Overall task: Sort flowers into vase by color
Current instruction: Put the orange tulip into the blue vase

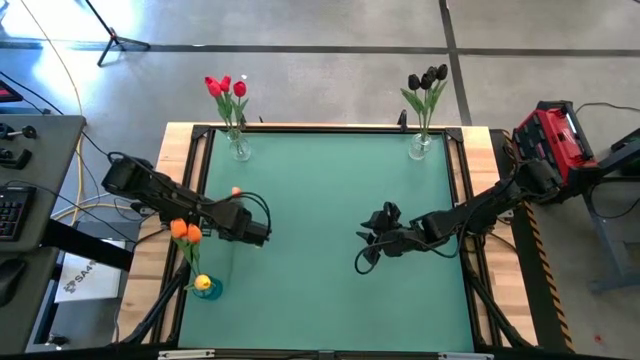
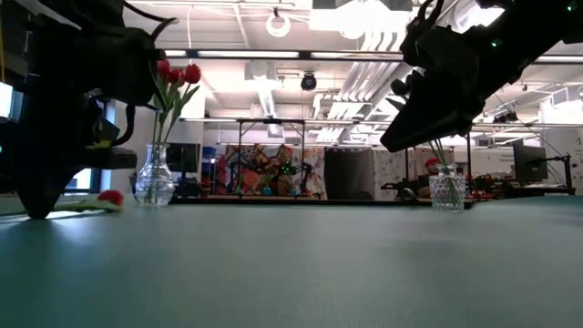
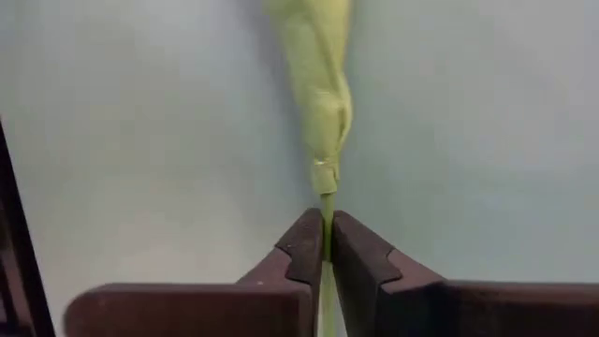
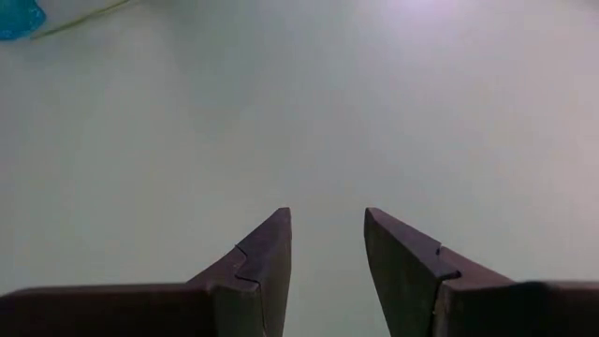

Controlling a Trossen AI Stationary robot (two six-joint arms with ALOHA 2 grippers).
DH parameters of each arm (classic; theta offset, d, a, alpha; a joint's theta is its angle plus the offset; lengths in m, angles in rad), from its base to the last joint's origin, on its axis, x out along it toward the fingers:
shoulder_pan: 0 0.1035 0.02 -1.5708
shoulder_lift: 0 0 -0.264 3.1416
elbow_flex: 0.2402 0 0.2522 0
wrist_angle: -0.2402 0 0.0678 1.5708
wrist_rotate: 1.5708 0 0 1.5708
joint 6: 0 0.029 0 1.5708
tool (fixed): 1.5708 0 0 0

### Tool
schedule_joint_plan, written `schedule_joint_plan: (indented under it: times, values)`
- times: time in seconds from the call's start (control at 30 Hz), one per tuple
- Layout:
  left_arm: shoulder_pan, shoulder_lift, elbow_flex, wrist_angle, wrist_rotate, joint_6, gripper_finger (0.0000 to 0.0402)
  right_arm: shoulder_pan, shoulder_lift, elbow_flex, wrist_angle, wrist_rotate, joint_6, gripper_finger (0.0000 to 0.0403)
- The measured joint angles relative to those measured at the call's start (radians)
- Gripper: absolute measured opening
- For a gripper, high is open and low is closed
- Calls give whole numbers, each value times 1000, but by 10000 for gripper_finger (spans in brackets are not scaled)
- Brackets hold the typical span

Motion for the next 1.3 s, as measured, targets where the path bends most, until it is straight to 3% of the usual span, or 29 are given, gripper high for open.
schedule_joint_plan:
  times: [0.33,0.6,0.83,0.93,1.13,1.3]
  values:
    - [-60,-34,123,-152,-184,89,3,0,0,0,8,71,67,126]
    - [-124,-178,261,-182,-537,256,3,0,6,0,16,120,114,126]
    - [-241,-301,298,-112,-803,457,3,0,65,1,72,177,209,126]
    - [-309,-350,299,-88,-910,496,3,-6,123,1,120,163,227,126]
    - [-449,-438,299,-90,-1081,563,3,-32,239,0,176,12,240,126]
    - [-553,-492,299,-87,-1173,655,3,-47,299,1,202,-3,449,126]
